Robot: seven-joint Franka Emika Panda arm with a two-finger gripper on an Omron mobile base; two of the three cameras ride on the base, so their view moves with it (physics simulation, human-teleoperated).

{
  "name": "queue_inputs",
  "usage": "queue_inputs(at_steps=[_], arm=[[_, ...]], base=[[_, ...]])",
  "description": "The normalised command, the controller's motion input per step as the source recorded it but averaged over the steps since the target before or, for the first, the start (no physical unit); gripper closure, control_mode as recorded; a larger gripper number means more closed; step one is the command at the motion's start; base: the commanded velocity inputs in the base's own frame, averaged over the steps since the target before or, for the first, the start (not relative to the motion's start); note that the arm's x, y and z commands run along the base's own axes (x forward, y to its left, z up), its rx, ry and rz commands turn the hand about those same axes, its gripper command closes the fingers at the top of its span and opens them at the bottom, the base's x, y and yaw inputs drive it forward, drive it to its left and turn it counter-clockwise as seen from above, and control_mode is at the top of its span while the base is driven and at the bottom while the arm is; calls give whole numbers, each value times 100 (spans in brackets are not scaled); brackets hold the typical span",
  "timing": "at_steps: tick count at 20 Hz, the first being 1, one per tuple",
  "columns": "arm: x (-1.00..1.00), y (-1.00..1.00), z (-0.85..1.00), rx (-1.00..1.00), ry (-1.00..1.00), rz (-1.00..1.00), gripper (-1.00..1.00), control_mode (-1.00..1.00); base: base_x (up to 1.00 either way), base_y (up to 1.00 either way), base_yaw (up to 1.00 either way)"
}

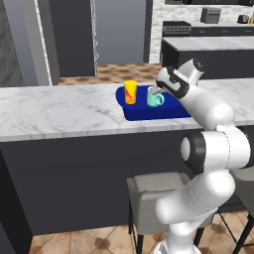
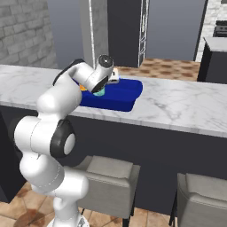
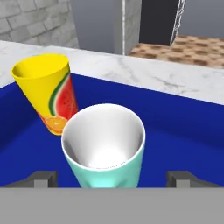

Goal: There is a tray on the dining counter. Grab the cup, mug, and pitcher and place them on the tray. The pitcher may be placed next to the tray if it cannot fit the tray.

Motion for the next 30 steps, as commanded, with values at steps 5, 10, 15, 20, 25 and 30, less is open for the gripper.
queue_inputs(at_steps=[5,10,15,20,25,30], arm=[[-5,-35,95,0,0,-7,-100,-100],[-54,-22,60,-1,0,-29,-100,-100],[-100,-1,19,0,0,-37,-100,-100],[-100,26,10,0,-6,-22,-100,-100],[-99,10,26,2,-3,-7,-100,-100],[-95,0,23,3,-4,0,-100,-100]], base=[[0,0,0],[0,0,0],[0,0,0],[0,0,0],[0,0,0],[0,0,0]])
